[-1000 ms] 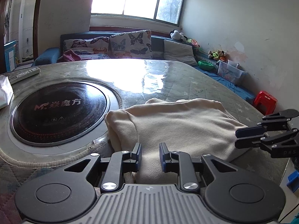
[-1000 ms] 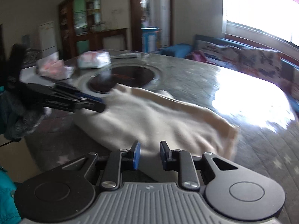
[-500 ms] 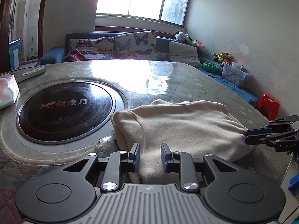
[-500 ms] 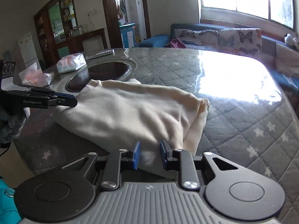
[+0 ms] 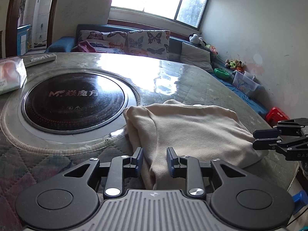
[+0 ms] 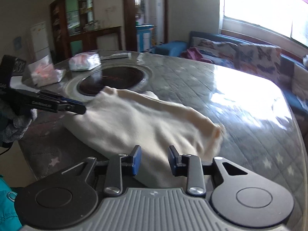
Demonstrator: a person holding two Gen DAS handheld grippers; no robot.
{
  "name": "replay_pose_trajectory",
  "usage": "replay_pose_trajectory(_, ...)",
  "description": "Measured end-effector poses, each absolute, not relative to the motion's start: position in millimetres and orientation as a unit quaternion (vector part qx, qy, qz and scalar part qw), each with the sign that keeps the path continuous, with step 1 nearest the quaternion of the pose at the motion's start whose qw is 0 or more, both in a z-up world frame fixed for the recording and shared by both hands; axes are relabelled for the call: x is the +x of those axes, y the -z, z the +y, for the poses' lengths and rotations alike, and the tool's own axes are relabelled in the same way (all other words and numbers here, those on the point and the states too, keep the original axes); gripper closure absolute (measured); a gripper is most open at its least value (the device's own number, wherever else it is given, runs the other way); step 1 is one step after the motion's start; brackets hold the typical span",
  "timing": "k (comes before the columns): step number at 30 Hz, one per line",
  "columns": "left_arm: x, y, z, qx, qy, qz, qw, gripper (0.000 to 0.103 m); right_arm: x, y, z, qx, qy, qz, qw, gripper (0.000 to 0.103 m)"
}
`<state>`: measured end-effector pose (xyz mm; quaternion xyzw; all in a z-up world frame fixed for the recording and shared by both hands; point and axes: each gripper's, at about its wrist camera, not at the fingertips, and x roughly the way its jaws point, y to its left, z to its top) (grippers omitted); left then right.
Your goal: Fold clothes
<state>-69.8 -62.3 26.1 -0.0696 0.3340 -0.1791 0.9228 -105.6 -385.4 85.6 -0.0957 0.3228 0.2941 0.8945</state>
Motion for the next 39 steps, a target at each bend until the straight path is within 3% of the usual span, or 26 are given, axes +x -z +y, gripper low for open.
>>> replay_pose_trajectory(16,-75.7,-31.3,-16.9,-0.126,0.141,0.33,0.925,0.072,-106.1,-88.1,-249.5,-0.235,-0.457,0.287,0.809,0.066)
replay_pose_trajectory(23,-76.3,-38.4,-5.7,-0.182,0.144,0.324,0.917,0.064,-118.6,-72.8,-210.6,-0.293,-0.478,0.274,0.781,0.066)
replay_pose_trajectory(26,-74.9,-38.6,-5.9,-0.209,0.15,0.33,0.908,0.054,-122.1,-62.0,-199.3,-0.316,-0.467,0.272,0.78,0.066)
replay_pose_trajectory(29,-72.1,-35.7,-7.2,-0.242,0.15,0.337,0.898,0.045,-125.5,-61.0,-198.2,-0.317,-0.46,0.268,0.785,0.074)
replay_pose_trajectory(31,-69.2,-33.2,-8.5,-0.264,0.146,0.34,0.891,0.044,-122.4,-66.6,-202.6,-0.297,-0.456,0.272,0.794,0.086)
replay_pose_trajectory(39,-55.0,-17.6,-9.0,-0.384,0.121,0.361,0.841,0.037,-104.1,-95.1,-231.2,-0.187,-0.455,0.287,0.822,0.09)
